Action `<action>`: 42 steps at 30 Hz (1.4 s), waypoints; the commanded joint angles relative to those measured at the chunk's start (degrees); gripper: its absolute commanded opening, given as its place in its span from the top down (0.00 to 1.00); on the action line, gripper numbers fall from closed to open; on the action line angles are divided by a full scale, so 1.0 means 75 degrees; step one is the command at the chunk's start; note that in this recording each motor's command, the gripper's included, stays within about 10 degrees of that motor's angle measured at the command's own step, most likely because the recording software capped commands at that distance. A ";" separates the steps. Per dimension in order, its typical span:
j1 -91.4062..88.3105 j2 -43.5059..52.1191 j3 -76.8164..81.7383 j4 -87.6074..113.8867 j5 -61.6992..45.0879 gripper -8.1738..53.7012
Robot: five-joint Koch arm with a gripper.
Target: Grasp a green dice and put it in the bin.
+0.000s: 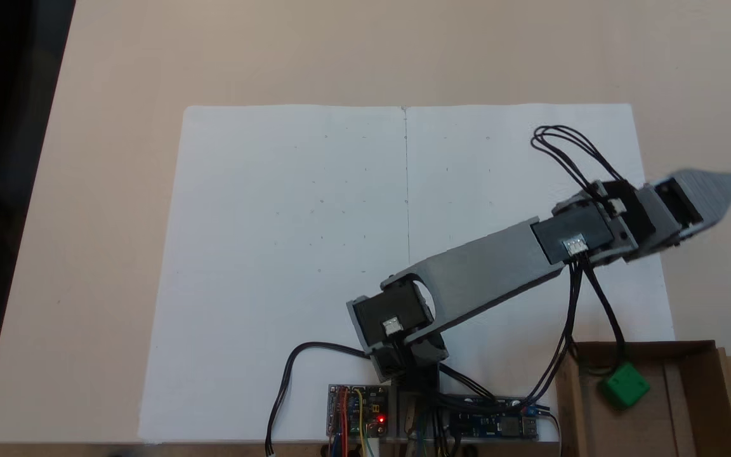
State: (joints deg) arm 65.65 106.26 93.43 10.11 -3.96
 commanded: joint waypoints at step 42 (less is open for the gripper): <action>-0.8191 0.3797 1.0465 -0.6900 0.0152 0.17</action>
State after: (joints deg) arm 3.96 128.67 172.09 -33.75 -3.87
